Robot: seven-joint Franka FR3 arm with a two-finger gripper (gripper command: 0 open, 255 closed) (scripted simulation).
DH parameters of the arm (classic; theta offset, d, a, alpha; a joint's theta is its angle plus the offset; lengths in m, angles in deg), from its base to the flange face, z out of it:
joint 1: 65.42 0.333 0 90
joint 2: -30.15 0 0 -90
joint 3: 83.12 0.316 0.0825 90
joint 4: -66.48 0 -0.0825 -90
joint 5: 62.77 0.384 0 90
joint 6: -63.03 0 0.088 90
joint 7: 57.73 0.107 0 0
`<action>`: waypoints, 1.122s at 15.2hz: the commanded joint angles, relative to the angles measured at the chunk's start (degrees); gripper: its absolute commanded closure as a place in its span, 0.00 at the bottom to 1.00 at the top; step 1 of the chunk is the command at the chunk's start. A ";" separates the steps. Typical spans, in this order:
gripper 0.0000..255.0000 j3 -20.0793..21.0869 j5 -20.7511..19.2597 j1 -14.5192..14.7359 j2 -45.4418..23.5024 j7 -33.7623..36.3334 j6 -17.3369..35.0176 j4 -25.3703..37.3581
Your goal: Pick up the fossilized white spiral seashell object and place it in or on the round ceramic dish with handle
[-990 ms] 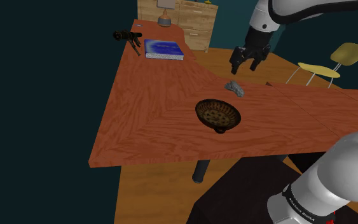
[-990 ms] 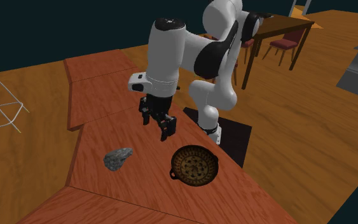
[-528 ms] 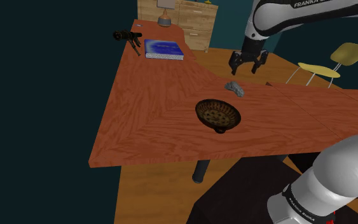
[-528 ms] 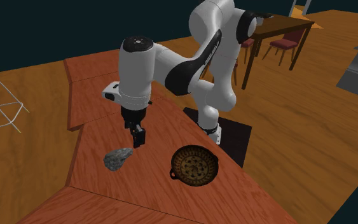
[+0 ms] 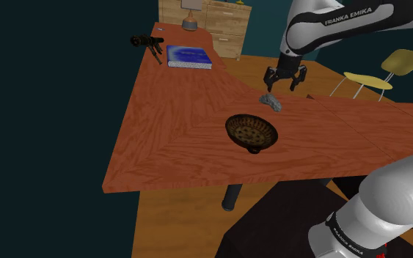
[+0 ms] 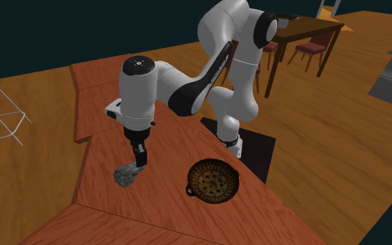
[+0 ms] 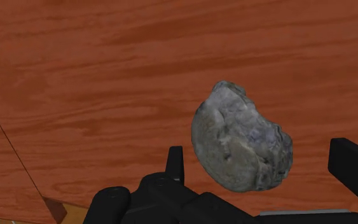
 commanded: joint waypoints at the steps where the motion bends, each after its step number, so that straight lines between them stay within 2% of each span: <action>1: 0.00 -0.23 -0.31 -0.21 -0.67 0.13 1.79 -1.07; 9: 0.00 -0.29 -0.39 -0.26 -0.85 0.17 2.23 -1.33; 10: 1.00 -0.29 -0.39 -0.26 -0.85 0.17 2.23 -1.33; 17: 1.00 -0.29 -0.39 -0.26 -0.85 0.17 2.23 -1.33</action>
